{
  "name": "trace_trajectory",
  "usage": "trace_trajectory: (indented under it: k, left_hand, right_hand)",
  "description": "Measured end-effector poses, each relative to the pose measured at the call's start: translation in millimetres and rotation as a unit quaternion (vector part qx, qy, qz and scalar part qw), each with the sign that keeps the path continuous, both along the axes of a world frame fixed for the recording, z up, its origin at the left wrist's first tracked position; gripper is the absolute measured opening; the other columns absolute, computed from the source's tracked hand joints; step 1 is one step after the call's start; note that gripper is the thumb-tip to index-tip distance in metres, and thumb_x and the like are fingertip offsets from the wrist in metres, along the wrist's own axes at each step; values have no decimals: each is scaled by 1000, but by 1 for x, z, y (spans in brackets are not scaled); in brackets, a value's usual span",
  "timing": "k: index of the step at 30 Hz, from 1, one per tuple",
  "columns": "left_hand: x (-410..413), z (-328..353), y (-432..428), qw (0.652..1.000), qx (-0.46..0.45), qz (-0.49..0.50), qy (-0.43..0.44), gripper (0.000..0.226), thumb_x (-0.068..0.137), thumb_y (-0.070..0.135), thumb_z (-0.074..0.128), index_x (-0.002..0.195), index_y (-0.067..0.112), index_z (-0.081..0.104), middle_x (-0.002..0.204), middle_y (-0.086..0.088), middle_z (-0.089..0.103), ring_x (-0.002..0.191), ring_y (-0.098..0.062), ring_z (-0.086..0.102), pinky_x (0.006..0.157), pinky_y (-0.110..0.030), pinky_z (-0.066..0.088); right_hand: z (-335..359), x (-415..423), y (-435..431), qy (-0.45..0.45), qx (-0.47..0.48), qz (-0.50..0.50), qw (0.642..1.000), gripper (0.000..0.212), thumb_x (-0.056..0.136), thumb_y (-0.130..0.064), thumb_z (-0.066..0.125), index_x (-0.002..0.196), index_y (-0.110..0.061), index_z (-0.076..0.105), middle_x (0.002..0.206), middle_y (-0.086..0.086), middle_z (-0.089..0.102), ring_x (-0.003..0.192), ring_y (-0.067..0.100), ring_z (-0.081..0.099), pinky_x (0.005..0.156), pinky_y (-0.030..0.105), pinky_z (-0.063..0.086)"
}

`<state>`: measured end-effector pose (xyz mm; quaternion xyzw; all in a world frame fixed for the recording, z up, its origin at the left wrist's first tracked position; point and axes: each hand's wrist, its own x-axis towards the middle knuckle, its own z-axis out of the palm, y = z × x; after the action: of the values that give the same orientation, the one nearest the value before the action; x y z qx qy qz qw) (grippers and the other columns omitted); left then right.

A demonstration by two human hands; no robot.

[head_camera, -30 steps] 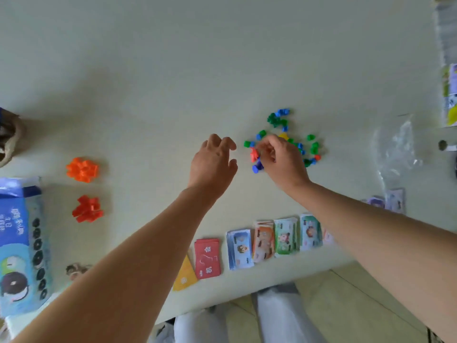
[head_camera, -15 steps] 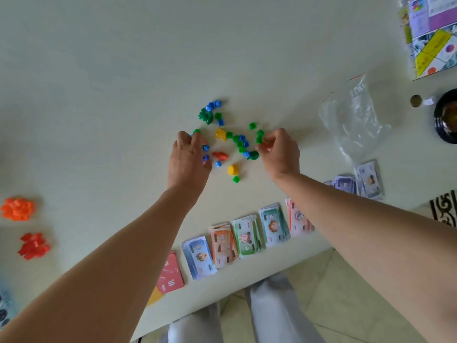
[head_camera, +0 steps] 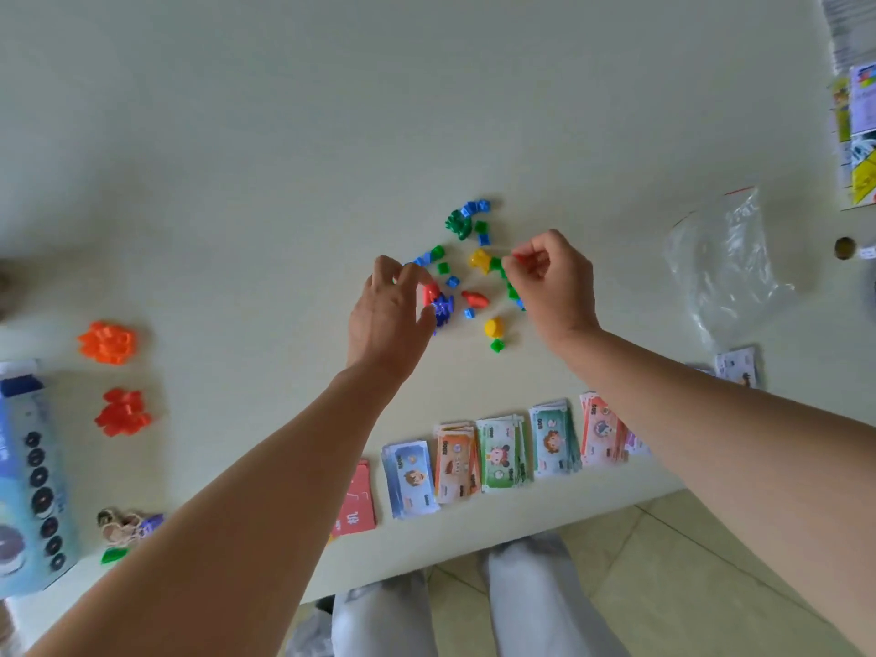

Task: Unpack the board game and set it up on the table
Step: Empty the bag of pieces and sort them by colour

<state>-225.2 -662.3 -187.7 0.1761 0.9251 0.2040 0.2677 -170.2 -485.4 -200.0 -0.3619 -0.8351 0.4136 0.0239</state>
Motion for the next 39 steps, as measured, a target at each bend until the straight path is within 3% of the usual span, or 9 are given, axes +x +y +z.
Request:
trace_trajectory:
  k: [5, 10, 14, 18, 21, 25, 31, 36, 39]
  left_hand:
    - [4, 0, -77, 993, -9, 112, -30, 10, 86, 19, 58, 93, 21, 64, 95, 0, 60, 92, -20, 58, 67, -27, 41]
    - [10, 0, -178, 962, -58, 260, -52, 4, 83, 25, 62, 80, 22, 61, 83, 1, 63, 80, -22, 58, 61, -27, 37]
    - [20, 1, -250, 923, -100, 371, -23, 23, 83, 31, 66, 96, 16, 55, 86, -1, 60, 79, -25, 55, 64, -30, 36]
    - [23, -7, -292, 889, -79, 451, -6, 51, 77, 24, 72, 118, 10, 44, 116, -12, 50, 90, -32, 54, 73, -33, 36]
    - [19, -12, -306, 887, -51, 459, -17, 63, 75, 18, 74, 128, 14, 42, 125, -15, 42, 81, -27, 46, 76, -29, 36]
    - [13, -19, -317, 891, -18, 453, -35, 62, 74, 14, 76, 128, 18, 46, 123, -13, 42, 84, -31, 57, 81, -30, 43]
    - [9, -22, -325, 926, 12, 377, 9, 63, 72, 7, 70, 129, 22, 49, 117, -8, 43, 86, -24, 56, 74, -24, 39]
    - [3, -27, -326, 952, 11, 305, 18, 58, 73, 6, 69, 127, 21, 54, 114, -10, 42, 91, -27, 54, 78, -31, 47]
    - [1, -27, -328, 958, 0, 285, 10, 51, 74, 8, 68, 122, 19, 56, 114, -11, 42, 93, -30, 54, 78, -35, 49]
  right_hand:
    - [8, -35, -86, -53, -125, 133, 982, 5, 82, -17, 69, 81, -13, 65, 72, -8, 64, 65, 9, 59, 70, 26, 50]
    - [6, -51, -178, -136, -157, 309, 928, 6, 82, -16, 70, 82, -17, 64, 80, -5, 65, 74, 10, 58, 74, 24, 46]
    - [-1, -59, -241, -165, -152, 359, 906, 8, 81, -17, 70, 85, -12, 66, 88, 3, 69, 78, 13, 58, 77, 28, 46]
    - [-9, -68, -292, -177, -130, 378, 900, 9, 82, -18, 69, 87, -12, 67, 82, -1, 65, 77, 13, 56, 74, 27, 44]
    - [-15, -76, -321, -180, -110, 370, 905, 8, 81, -20, 68, 87, -14, 67, 74, -8, 59, 75, 12, 55, 69, 25, 42]
    - [-21, -84, -352, -182, -100, 364, 908, 11, 81, -19, 69, 91, -15, 66, 73, -9, 57, 76, 11, 55, 69, 23, 42]
    - [-23, -84, -367, -157, -84, 368, 912, 32, 80, -8, 64, 111, -12, 59, 80, -5, 58, 75, 15, 53, 77, 29, 46]
    - [-25, -82, -374, -142, -105, 365, 914, 34, 78, 1, 57, 110, -10, 63, 87, 3, 68, 77, 13, 56, 84, 33, 50]
    - [-24, -81, -373, -137, -142, 369, 908, 34, 79, 2, 56, 110, -9, 63, 88, 1, 67, 78, 11, 59, 84, 28, 51]
